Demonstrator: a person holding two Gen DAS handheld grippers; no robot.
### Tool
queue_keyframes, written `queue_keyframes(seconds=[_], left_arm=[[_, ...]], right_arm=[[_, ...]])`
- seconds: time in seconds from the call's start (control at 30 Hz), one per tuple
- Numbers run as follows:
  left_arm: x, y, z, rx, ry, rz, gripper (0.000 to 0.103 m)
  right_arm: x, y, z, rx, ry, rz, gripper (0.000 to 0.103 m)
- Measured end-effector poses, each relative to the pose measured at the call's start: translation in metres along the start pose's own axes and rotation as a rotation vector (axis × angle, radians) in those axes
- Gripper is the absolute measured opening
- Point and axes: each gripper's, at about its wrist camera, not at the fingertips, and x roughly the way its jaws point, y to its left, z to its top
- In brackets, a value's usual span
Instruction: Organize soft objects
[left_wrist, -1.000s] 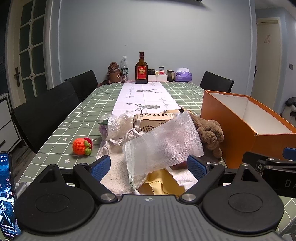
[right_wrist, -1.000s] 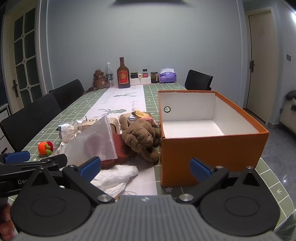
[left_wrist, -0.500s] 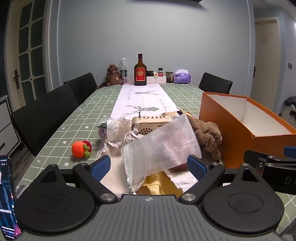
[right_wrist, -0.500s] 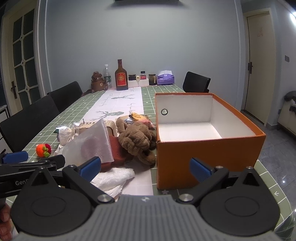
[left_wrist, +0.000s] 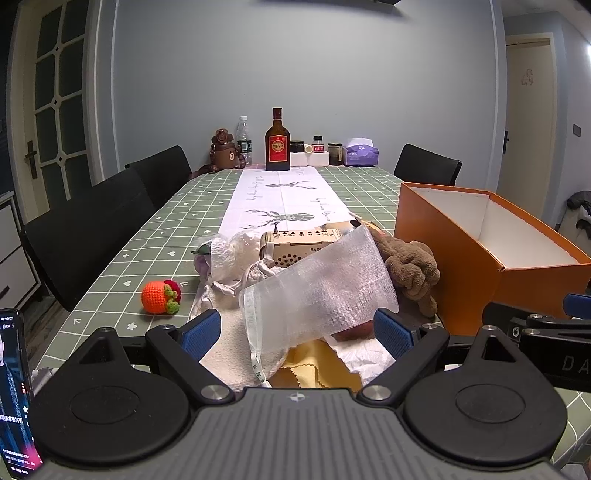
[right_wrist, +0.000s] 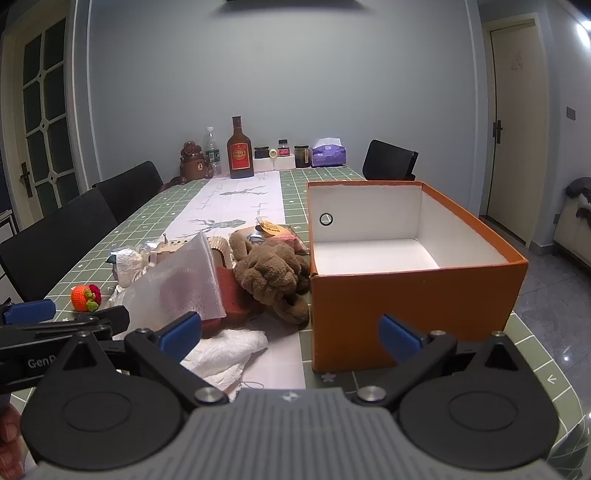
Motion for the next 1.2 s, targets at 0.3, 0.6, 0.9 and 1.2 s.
queue_keyframes(seconds=[0.3, 0.6, 0.9, 1.2], left_arm=[[0.0000, -0.0001, 0.0001, 0.000, 0.001, -0.001, 0.103], [0.0001, -0.0015, 0.0004, 0.002, 0.001, -0.003, 0.103], [-0.0002, -0.0018, 0.0004, -0.002, 0.003, -0.004, 0.103], [0.0008, 0.0001, -0.0007, -0.009, 0.007, -0.007, 0.103]], right_arm=[[-0.0007, 0.0009, 0.0003, -0.005, 0.000, 0.003, 0.100], [0.0001, 0.0012, -0.0002, -0.006, 0.006, 0.004, 0.100], [0.0018, 0.0016, -0.0013, -0.005, 0.011, 0.005, 0.100], [0.0035, 0.0017, -0.0022, -0.007, 0.017, 0.005, 0.100]])
